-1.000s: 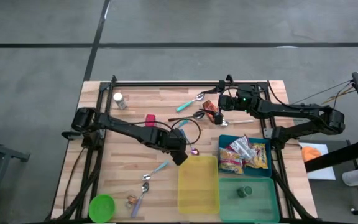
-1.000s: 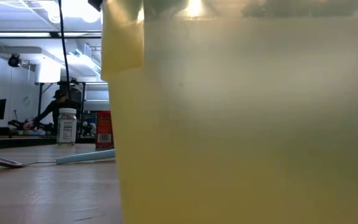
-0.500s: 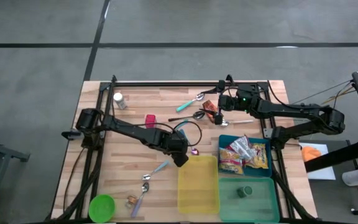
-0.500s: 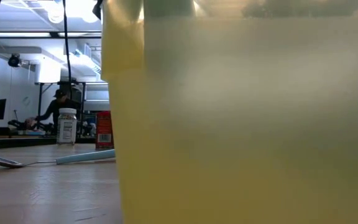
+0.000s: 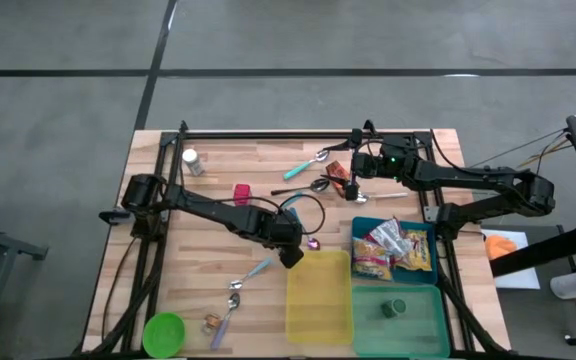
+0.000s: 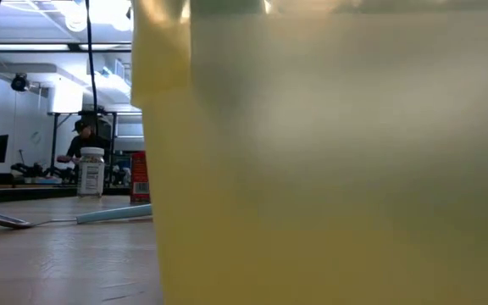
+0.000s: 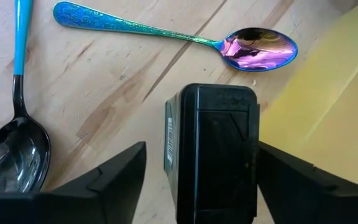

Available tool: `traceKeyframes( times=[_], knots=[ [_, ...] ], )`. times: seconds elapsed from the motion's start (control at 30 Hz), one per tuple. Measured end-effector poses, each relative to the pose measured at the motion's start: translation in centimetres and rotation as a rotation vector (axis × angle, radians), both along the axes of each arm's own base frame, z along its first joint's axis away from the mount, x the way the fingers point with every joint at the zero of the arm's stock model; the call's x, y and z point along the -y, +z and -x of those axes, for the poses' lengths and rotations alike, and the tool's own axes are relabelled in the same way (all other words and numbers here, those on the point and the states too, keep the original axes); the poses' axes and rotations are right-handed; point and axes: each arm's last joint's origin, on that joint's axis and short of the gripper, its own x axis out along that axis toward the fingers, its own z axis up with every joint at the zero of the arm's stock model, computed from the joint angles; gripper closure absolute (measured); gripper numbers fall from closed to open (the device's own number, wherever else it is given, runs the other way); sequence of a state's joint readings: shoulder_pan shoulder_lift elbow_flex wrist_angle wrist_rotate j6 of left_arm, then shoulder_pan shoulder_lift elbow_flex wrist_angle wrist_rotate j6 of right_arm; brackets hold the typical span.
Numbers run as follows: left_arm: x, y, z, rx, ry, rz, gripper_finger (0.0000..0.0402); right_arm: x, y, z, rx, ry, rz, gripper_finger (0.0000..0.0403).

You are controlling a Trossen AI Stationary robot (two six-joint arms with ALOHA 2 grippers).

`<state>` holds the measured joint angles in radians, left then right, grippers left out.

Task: Pick & Place Food Item
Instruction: Put the black seasoning can into the green bin

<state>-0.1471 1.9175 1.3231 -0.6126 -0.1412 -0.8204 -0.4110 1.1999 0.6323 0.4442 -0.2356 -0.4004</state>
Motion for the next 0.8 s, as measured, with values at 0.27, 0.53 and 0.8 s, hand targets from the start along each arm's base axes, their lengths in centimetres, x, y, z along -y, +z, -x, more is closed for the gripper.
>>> traceKeyframes(
  times=[0.27, 0.53, 0.8],
  knots=[
    [-0.1, 1.8, 0.3, 0.061, 0.002, -0.012, 0.0066, 0.0, 0.0, 0.0, 0.000, 0.000, 0.000, 0.0058],
    [-0.5, 5.0, 1.8, 0.110, 0.035, -0.100, 0.0064, 0.0, 0.0, 0.0, 0.000, 0.000, 0.000, 0.0058],
    [1.4, 7.9, 3.6, 0.225, -0.009, -0.293, 0.0064, 0.0, 0.0, 0.0, 0.000, 0.000, 0.000, 0.0058]
  ],
)
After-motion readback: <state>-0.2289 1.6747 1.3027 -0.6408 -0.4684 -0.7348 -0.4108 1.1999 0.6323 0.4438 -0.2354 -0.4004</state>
